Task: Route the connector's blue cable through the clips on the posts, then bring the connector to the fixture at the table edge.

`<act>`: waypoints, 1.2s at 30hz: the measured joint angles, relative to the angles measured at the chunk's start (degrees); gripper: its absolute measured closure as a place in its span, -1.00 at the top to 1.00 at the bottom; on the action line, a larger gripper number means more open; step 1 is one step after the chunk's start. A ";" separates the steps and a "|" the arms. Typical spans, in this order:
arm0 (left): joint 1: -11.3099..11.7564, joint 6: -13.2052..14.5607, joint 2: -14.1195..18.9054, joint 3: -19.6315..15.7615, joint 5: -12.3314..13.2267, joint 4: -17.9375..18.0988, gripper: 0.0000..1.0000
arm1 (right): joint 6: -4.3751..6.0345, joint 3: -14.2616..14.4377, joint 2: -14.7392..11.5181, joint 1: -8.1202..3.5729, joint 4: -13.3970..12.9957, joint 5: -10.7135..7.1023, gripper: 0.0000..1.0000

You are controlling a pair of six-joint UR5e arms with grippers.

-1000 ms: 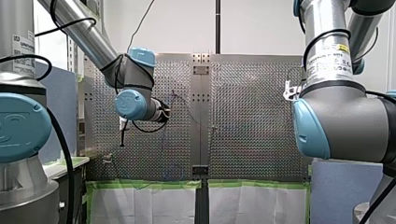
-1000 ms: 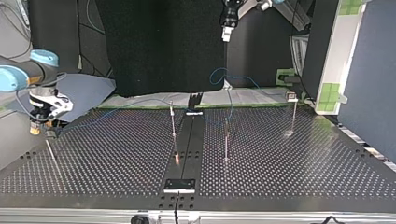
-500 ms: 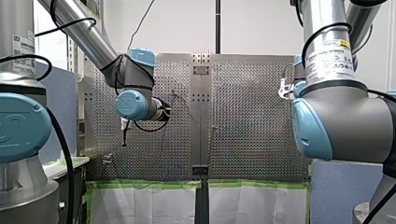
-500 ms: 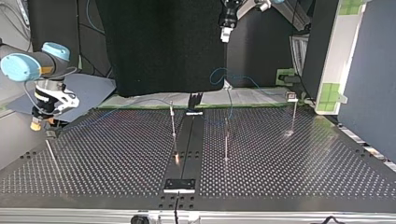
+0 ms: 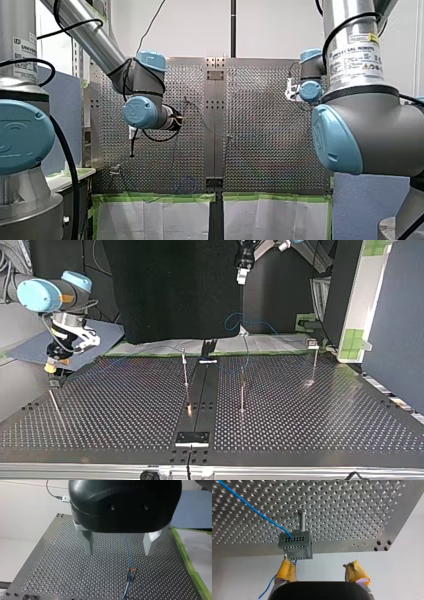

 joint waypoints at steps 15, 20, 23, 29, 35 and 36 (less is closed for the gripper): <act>0.91 -4.50 -2.43 0.02 -0.07 1.28 1.00 | -0.82 5.01 0.74 8.03 3.05 8.03 1.00; 1.38 -6.06 -4.81 0.16 -0.42 2.27 1.00 | -0.39 4.76 3.47 10.76 1.33 10.76 1.00; 1.60 -6.38 -6.19 0.51 -1.39 3.14 1.00 | -0.21 4.50 4.81 12.12 0.49 12.11 1.00; 1.69 -6.63 -8.76 1.58 -2.54 3.83 1.00 | 0.23 4.29 6.08 14.67 -0.38 14.67 1.00; 1.75 -6.72 -9.20 2.04 -2.89 3.88 1.00 | 0.51 4.28 6.20 17.75 -0.13 17.75 1.00; 1.79 -6.74 -9.20 2.16 -3.05 3.82 1.00 | 0.51 4.28 6.20 18.05 -0.09 18.05 1.00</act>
